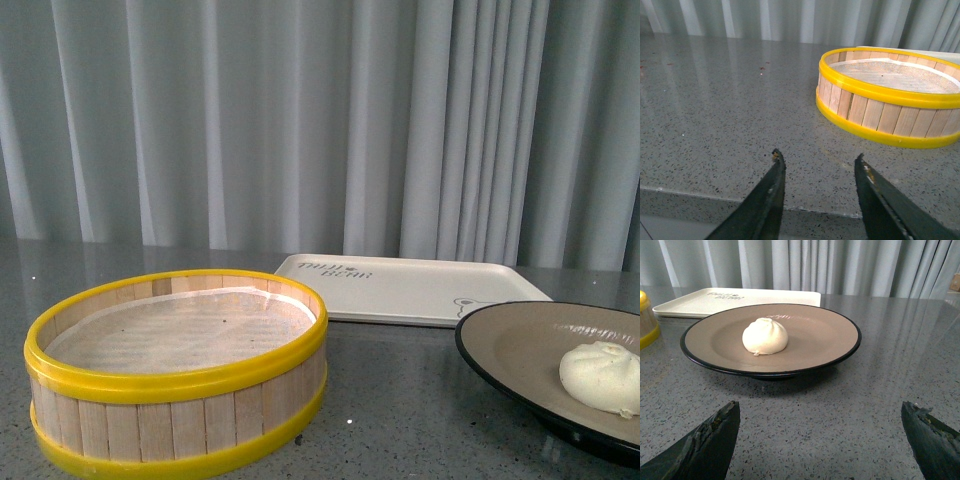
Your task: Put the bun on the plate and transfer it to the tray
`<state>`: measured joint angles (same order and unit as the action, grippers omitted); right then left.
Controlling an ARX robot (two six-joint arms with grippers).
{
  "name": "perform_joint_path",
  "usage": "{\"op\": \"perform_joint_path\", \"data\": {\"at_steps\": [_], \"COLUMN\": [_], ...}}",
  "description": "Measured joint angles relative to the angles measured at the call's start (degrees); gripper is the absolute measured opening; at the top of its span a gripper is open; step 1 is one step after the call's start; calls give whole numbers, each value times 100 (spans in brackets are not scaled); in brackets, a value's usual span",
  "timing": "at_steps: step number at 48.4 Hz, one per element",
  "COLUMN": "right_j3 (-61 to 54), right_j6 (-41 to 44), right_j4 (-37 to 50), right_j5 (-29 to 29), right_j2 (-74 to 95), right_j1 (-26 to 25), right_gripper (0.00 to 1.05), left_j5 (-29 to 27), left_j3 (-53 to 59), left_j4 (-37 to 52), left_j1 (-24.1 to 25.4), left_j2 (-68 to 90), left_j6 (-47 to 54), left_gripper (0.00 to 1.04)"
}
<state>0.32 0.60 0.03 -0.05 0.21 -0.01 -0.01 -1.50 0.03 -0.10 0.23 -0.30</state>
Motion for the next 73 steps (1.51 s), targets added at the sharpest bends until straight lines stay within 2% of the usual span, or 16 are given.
{"op": "perform_joint_path", "data": {"at_steps": [4, 17, 31, 33, 34, 36, 37, 40, 43, 47, 50, 55, 64, 73], "right_j3": [0, 0, 0, 140, 304, 525, 726, 1222, 1956, 2413, 2756, 3014, 3018, 3014], "right_j6": [0, 0, 0, -267, -481, -472, -321, 208, 1370, 2260, 3106, 4041, 5549, 6249], "right_j4": [0, 0, 0, -323, -444, -223, 33, 326, 76, -223, -643, -1353, -1862, -1989], "right_j5": [0, 0, 0, 498, 1150, 1727, 1891, 1849, 2046, 2218, 2461, 2448, 2415, 2227], "right_j2": [0, 0, 0, 197, 525, 994, 1322, 1794, 2199, 2437, 2658, 2927, 3222, 3187], "right_j1": [0, 0, 0, 181, 389, 627, 769, 977, 1427, 1969, 2616, 3158, 3095, 2739], "right_gripper": [96, 96, 96, 96, 96, 96, 96, 96, 96, 96, 96, 96, 96, 96], "left_j5": [0, 0, 0, 0, 0, -11, -7, 4, 0, -4, -2, 2, -4, 2], "left_j3": [0, 0, 0, 0, 0, 0, 0, 0, 0, 0, 0, 0, 0, 0], "left_j4": [0, 0, 0, 0, 0, 0, 0, 0, 0, 0, 0, 0, 0, 0], "left_j1": [0, 0, 0, 0, 0, -2, -2, 0, 0, 0, 0, -2, 0, 0], "left_j2": [-2, -2, -2, -2, 0, -2, -2, 0, -2, -4, -4, -4, -4, -7], "left_j6": [0, 4, 2, 2, 2, 2, 2, 4, 2, 2, 2, 2, 2, 2], "left_gripper": [60, 100, 98, 98, 98, 98, 98, 98, 98, 98, 98, 98, 98, 98]}}
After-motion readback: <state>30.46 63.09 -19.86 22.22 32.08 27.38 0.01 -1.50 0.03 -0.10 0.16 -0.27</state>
